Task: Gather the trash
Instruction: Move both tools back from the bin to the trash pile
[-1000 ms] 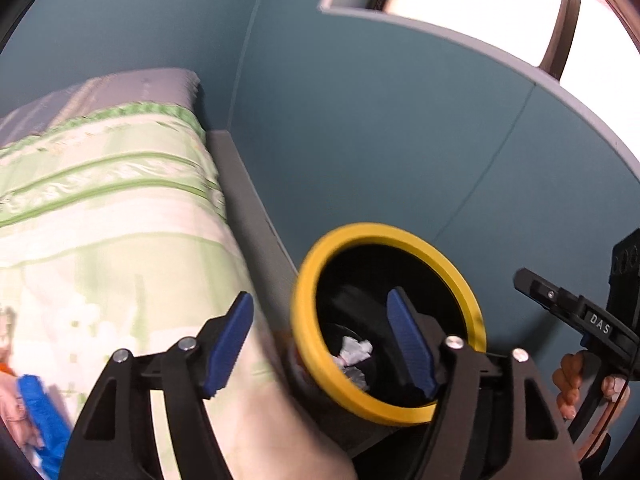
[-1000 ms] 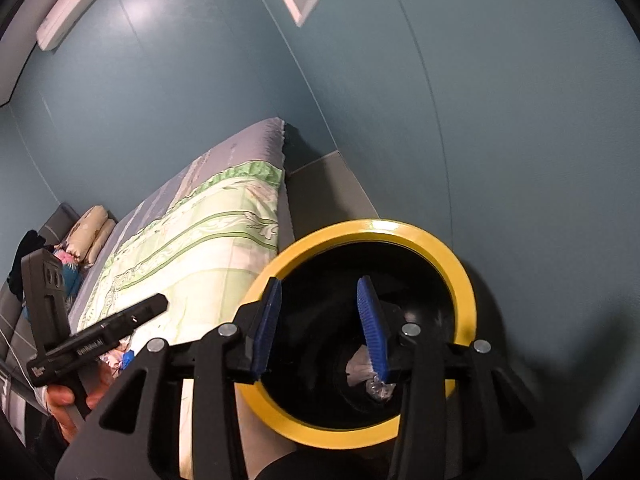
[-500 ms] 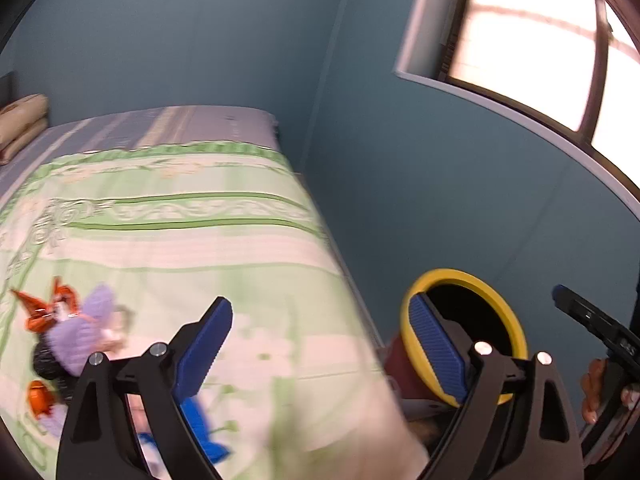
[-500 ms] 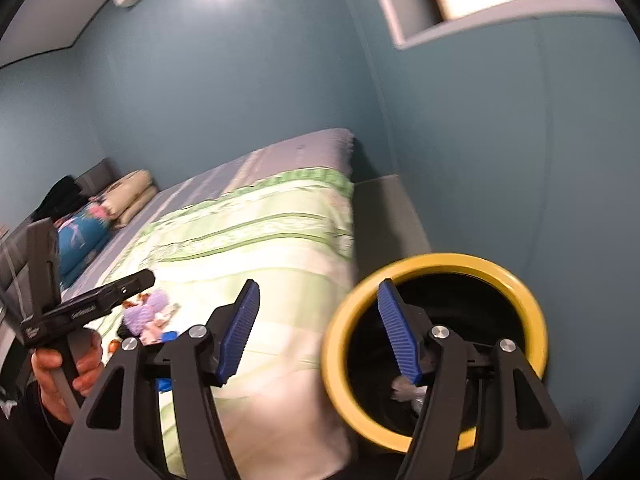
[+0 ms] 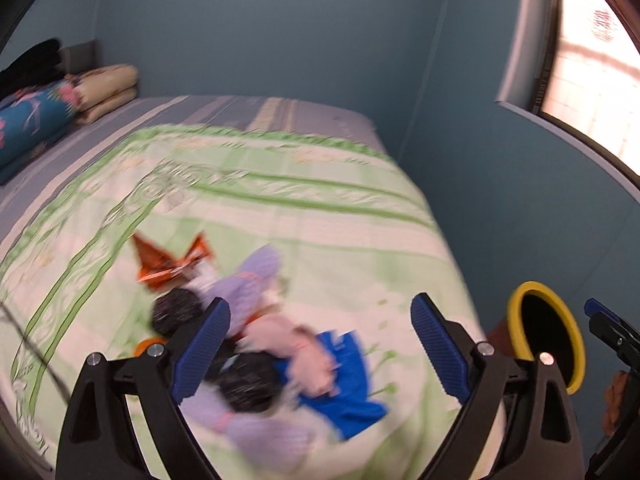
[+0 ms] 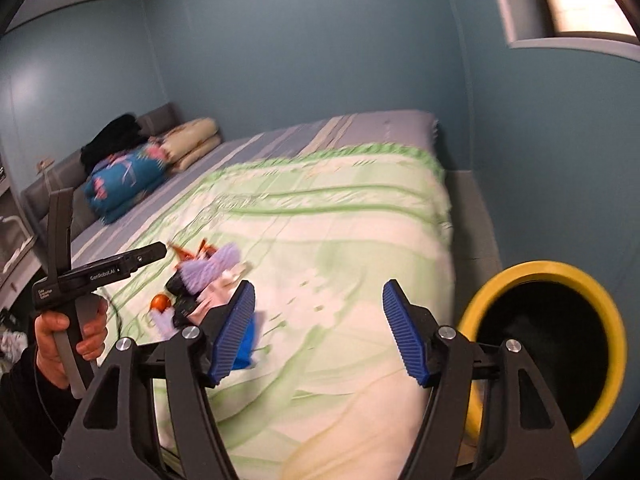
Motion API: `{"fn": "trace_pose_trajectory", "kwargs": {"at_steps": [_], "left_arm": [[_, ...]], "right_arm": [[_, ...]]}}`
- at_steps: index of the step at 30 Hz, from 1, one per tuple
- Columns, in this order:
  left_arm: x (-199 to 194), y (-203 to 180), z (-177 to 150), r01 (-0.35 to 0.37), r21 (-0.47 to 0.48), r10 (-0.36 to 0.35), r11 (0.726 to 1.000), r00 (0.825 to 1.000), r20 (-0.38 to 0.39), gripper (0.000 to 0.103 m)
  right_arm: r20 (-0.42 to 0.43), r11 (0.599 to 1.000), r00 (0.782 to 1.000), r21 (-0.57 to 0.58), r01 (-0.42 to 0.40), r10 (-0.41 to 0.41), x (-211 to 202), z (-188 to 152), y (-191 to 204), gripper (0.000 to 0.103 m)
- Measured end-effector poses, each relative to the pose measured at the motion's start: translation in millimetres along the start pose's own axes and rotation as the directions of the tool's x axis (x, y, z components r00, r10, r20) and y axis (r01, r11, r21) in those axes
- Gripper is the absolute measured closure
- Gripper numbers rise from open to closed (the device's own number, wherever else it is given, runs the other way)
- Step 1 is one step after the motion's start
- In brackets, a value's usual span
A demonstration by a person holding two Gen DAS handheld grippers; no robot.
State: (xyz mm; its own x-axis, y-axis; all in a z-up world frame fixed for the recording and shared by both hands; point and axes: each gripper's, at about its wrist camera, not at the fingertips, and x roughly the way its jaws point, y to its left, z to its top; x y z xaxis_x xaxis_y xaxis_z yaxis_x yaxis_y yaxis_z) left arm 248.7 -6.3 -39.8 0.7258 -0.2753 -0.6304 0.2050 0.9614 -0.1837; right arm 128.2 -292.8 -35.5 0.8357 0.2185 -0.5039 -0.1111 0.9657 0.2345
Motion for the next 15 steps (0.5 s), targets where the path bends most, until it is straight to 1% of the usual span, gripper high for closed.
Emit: {"fn": "trace_pose_trajectory", "kwargs": {"at_steps": [3,7,12,15], "left_arm": [[-0.9,26.0,-16.0,-0.049,-0.025,0.048,0.998,0.999,-0.025,0.015],[4.2,49.5,-37.7,-0.084,-0.055,0.08,0.995,0.994,-0.079,0.015],[11.7,65.8,-67.5,-0.099,-0.083,0.086,0.992,0.985,-0.152,0.015],[19.8,72.6,-84.9,-0.107,-0.103,0.084,0.989,0.975,-0.208,0.015]], "right_arm": [[-0.039,0.999,0.999,-0.036,-0.031,0.029,19.3,-9.4,20.6,0.04],[-0.09,0.994,0.995,-0.091,-0.061,0.053,45.5,-20.6,46.3,0.04],[-0.172,0.979,0.982,-0.17,-0.111,0.082,78.2,-43.9,74.6,0.04],[-0.213,0.967,0.974,-0.219,-0.127,0.08,96.7,-59.0,90.3,0.04]]}}
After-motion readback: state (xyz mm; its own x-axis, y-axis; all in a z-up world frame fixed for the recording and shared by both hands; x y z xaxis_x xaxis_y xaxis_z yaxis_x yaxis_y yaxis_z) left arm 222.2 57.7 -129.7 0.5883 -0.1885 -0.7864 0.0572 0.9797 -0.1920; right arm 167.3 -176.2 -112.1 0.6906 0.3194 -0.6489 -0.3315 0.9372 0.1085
